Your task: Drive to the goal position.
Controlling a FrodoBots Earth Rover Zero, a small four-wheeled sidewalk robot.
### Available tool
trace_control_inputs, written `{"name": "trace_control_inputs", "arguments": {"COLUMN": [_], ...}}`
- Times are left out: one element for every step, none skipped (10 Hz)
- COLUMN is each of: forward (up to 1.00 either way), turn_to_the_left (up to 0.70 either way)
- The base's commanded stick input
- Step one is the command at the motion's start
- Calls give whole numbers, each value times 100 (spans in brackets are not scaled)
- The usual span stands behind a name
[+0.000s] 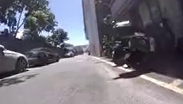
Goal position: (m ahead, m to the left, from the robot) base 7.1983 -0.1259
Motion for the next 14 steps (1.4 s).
{"name": "trace_control_inputs", "arguments": {"forward": [45,45,45,45,45,45,45,45,45,45,45,45,45,45], "turn_to_the_left": [0,0,0,0,0,0,0,0,0,0,0,0,0,0]}}
